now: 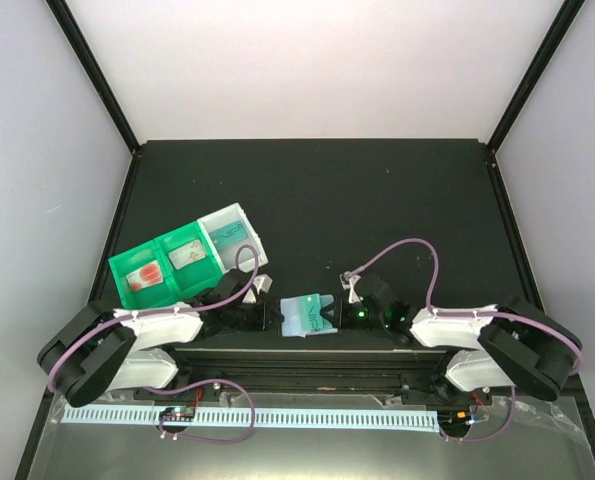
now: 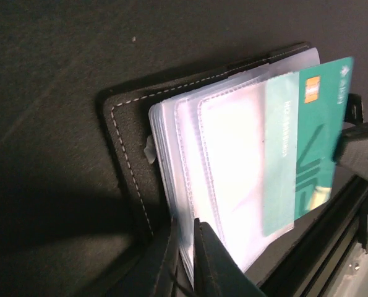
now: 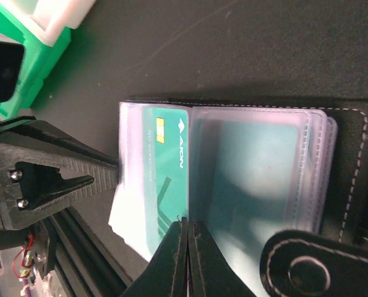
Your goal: Take the credit cards out of the card holder
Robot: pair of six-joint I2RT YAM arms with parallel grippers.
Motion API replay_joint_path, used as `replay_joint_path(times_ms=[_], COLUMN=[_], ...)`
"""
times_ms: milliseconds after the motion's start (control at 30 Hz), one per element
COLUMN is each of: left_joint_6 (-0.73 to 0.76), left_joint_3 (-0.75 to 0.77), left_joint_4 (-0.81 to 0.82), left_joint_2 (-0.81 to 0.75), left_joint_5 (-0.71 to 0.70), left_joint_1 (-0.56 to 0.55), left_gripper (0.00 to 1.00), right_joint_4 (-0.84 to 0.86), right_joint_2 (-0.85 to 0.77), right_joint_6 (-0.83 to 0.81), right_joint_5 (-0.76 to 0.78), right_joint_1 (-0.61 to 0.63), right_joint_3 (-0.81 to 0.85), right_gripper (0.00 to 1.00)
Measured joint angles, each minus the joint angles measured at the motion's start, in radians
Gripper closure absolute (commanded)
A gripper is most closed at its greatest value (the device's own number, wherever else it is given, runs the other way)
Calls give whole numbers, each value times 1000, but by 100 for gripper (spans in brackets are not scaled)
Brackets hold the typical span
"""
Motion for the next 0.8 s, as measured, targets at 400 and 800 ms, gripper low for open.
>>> replay_joint_path(times_ms=[400, 800], left_joint_6=[92, 259], left_joint_3=[131, 225], left_joint_4=[-275, -346], left_joint_2=[-165, -236], left_joint_5=[-44, 181], left_joint_1=[0, 0], left_gripper=[45, 29], right_joint_4=[-76, -266], right_joint_2=[-171, -380], right_joint_6=[-12, -161], right_joint_5=[3, -54], right_joint_1=[-11, -11], right_joint_3=[-25, 6], right_gripper=[99, 99])
